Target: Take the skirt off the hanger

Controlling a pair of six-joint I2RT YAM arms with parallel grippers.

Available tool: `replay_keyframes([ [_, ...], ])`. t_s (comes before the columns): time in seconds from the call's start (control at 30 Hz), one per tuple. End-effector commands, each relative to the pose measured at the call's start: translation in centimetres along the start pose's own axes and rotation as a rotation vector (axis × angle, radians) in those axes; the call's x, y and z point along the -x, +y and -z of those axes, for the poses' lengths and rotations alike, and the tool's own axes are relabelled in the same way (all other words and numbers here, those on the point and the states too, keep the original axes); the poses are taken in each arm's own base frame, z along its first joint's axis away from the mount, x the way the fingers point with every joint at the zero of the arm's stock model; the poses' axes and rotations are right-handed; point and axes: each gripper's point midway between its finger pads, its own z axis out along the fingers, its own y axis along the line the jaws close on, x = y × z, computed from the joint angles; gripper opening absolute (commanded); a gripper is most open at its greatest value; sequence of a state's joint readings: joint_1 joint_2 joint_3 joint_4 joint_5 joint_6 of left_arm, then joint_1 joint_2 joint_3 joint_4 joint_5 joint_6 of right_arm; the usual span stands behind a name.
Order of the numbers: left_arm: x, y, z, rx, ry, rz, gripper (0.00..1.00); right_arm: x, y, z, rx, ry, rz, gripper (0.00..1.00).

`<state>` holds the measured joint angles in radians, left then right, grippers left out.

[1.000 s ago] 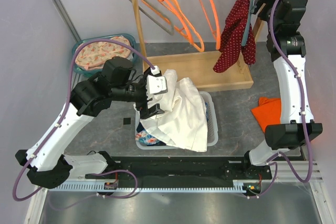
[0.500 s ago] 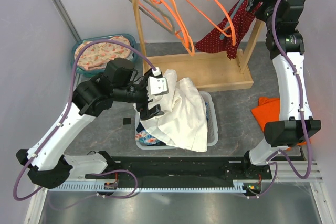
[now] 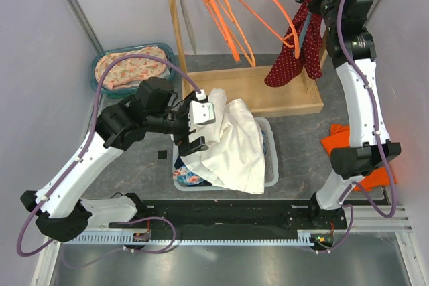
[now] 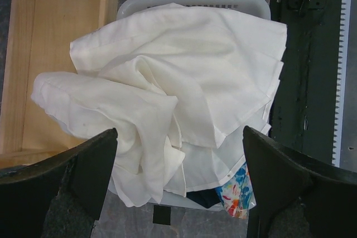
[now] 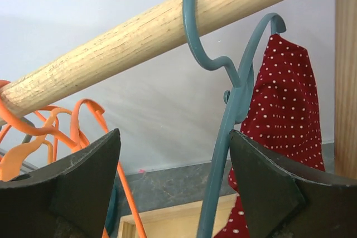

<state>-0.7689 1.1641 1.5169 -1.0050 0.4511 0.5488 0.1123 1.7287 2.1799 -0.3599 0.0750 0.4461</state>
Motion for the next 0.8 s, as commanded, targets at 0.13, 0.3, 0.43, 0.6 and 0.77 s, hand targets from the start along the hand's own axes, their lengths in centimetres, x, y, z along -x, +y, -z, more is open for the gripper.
replay_keyframes([
  [0.13,0.3,-0.2,0.8,0.012,-0.023,-0.025,1.0,0.3,-1.3,0.0,-0.179,-0.003,0.108,0.81],
  [0.3,0.3,-0.1,0.8,0.014,-0.024,-0.028,1.0,-0.9,-3.5,0.9,-0.28,0.057,0.178,0.79],
  [0.43,0.5,-0.1,0.9,0.012,-0.03,-0.03,1.0,-2.1,-5.0,1.5,-0.347,0.098,0.217,0.77],
  [0.6,0.5,-0.2,0.9,0.012,-0.029,-0.027,1.0,-1.8,-5.0,1.8,-0.358,0.094,0.243,0.67],
  [0.77,0.3,-0.3,1.0,0.014,-0.026,-0.025,1.0,-0.7,-4.2,2.3,-0.372,0.064,0.264,0.56],
])
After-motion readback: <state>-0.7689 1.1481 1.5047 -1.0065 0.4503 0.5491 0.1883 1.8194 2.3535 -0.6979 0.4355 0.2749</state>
